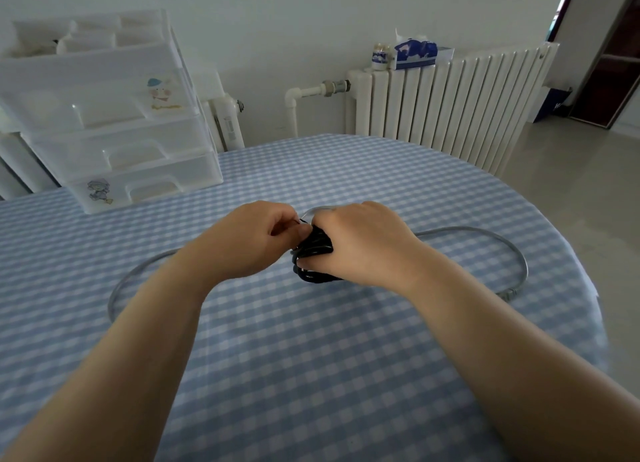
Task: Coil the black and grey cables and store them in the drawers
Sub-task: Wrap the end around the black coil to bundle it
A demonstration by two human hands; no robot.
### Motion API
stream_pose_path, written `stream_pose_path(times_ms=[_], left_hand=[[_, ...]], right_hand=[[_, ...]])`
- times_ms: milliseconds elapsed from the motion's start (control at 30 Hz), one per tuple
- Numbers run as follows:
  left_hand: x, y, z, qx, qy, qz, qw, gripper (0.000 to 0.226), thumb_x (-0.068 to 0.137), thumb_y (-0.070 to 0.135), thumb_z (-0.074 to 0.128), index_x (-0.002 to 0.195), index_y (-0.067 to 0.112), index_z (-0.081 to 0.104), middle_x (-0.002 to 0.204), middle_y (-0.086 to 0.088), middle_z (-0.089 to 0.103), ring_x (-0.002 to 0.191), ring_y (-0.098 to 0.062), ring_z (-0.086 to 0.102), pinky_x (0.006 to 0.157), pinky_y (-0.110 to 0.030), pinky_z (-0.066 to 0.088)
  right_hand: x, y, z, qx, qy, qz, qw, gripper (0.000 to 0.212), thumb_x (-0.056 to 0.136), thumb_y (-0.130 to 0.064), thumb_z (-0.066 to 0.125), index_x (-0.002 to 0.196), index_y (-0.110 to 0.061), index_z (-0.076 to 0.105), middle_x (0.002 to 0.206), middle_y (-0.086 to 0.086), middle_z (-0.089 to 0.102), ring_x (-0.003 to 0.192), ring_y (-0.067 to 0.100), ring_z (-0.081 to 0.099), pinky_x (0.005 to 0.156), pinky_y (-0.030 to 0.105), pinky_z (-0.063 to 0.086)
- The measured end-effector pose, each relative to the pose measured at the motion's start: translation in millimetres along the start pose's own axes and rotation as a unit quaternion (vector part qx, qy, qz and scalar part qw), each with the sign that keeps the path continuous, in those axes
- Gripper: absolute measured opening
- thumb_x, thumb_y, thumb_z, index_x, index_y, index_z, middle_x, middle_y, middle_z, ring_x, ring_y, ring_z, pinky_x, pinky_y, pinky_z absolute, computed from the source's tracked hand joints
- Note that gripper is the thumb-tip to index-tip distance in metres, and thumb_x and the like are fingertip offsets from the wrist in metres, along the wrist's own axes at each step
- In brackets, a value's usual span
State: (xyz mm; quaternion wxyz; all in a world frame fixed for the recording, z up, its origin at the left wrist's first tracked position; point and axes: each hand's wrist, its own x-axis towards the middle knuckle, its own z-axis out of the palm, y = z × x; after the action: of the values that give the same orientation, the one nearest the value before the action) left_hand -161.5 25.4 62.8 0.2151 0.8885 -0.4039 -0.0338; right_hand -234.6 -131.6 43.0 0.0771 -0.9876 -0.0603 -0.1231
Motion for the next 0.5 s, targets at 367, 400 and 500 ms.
stream_pose_path(times_ms=[367,400,500], left_hand=[[-2.1,0.6,0.9,0.023,-0.017,0.017,0.999,0.032,0.098,0.035,0.045,0.074,0.018,0.057,0.057,0.010,0.049,0.050,-0.002,0.044,0.053,-0.017,0.033],[-1.4,-0.4,1.5,0.003,-0.023,0.017,1.000,0.032,0.098,0.034,0.046,0.072,0.017,0.057,0.055,0.011,0.048,0.048,-0.001,0.043,0.052,-0.017,0.034],[1.7,-2.0,4.4,-0.070,-0.022,0.012,0.997,0.034,0.096,0.031,0.049,0.068,0.013,0.054,0.049,0.014,0.044,0.046,-0.002,0.039,0.050,-0.016,0.036]], right_hand=[[-3.1,-6.4,-4.2,-0.140,0.035,-0.073,0.987,0.030,0.091,-0.050,0.052,0.101,-0.022,0.056,0.083,-0.011,0.059,0.072,0.013,0.050,0.079,0.031,0.026],[-3.2,-6.1,-4.8,-0.154,0.035,-0.074,0.985,0.030,0.091,-0.049,0.053,0.102,-0.022,0.055,0.082,-0.010,0.056,0.072,0.013,0.046,0.079,0.032,0.024],[-2.5,-6.0,-6.9,-0.181,0.030,-0.075,0.980,0.029,0.090,-0.047,0.056,0.094,-0.020,0.048,0.078,-0.009,0.051,0.073,0.015,0.044,0.078,0.034,0.022]])
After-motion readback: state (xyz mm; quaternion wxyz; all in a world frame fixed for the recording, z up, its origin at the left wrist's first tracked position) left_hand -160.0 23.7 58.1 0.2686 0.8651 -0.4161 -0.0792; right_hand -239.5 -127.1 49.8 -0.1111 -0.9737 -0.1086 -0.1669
